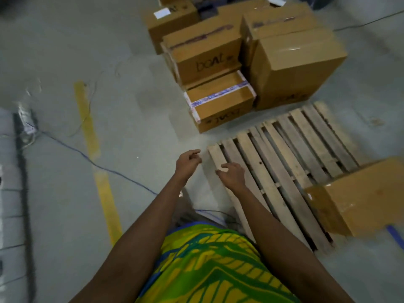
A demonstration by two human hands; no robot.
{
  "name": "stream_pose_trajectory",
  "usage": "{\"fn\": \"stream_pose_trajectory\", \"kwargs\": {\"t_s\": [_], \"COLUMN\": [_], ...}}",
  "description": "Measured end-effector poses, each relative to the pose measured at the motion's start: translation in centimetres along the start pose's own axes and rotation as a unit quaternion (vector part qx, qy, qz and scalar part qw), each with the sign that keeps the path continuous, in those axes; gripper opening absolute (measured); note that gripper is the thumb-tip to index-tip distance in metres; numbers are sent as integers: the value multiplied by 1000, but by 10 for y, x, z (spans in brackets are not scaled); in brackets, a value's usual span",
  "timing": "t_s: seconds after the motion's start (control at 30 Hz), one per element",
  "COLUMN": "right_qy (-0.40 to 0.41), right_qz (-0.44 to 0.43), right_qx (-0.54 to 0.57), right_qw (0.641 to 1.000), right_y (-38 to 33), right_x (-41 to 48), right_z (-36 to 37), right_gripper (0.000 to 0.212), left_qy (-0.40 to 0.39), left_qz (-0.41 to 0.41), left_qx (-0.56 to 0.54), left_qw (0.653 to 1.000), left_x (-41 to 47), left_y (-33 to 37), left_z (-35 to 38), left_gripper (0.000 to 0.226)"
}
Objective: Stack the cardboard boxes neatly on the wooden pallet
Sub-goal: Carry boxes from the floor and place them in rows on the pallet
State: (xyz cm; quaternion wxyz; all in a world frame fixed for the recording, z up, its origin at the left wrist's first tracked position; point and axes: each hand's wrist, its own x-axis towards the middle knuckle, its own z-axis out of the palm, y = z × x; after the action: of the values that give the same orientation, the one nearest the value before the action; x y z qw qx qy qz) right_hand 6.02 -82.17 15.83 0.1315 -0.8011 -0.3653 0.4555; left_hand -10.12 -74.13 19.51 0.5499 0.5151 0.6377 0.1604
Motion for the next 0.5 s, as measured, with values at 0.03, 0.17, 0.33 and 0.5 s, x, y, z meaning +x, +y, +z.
{"fn": "stream_pose_trajectory", "kwargs": {"t_s": [0.03,0.17,0.33,0.5], "right_qy": [2,3,12,13], "right_qz": [8,37,43,43], "right_qx": [5,55,102,86], "right_qw": [1000,998,994,995], "right_y": [-17,-97,-202,-276], "right_x": [10,58,115,154], "right_z": [7,45,87,92], "right_gripper": [48,50,48,53], "left_qy": [4,11,35,17], "left_qz": [-5,-17,-5,5], "left_qx": [-7,-28,-26,-23], "left_qw": [1000,999,999,1000], "left_x": [12,66,143,201], "left_y": [-4,-9,6,39], "left_z": [-17,-90,-180,-231], "left_gripper": [35,37,37,36]}}
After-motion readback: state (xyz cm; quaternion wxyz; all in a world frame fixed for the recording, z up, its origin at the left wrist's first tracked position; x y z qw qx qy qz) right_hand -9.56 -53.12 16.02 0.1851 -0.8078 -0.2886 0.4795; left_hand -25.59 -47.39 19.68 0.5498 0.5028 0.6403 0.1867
